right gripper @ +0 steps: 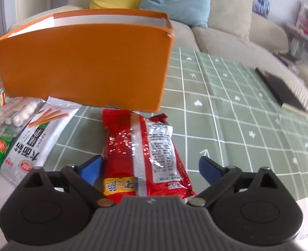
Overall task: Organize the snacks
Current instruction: 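Grasp the red noodle-snack bag with the right tool while the left grasps the cartoon-printed snack bag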
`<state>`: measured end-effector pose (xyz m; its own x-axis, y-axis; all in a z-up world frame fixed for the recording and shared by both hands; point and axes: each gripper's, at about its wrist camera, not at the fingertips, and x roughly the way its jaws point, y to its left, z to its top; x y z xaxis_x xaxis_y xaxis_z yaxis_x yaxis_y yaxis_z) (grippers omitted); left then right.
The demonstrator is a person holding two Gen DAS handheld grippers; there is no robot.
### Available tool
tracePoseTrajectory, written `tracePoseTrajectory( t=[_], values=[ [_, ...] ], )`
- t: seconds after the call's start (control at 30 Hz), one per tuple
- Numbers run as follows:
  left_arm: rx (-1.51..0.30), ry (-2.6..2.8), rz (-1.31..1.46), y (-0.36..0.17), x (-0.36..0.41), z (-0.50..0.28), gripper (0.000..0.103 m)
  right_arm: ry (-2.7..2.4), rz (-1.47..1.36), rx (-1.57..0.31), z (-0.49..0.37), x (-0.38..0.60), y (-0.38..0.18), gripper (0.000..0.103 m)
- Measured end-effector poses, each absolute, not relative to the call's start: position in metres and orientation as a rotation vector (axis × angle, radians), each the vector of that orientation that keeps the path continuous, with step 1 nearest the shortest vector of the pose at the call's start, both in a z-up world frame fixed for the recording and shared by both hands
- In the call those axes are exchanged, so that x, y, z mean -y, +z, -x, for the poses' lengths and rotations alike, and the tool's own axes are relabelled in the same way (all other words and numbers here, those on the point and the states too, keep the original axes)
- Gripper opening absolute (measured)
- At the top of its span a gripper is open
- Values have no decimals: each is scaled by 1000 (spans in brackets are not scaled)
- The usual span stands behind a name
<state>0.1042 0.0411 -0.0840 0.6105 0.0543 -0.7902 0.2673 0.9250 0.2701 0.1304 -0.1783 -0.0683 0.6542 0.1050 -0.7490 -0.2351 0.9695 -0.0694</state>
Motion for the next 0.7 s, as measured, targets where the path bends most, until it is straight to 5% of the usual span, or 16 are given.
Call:
tracePoseTrajectory(
  t=[0.3,0.7],
  values=[
    [-967,-135,-264,-78,-44,-107,77,240,81,-885,-146,180,-76,99],
    [-923,-149,-305,-85,-40,-104,88,260,102,-855,-126,163,-70,77]
  ],
)
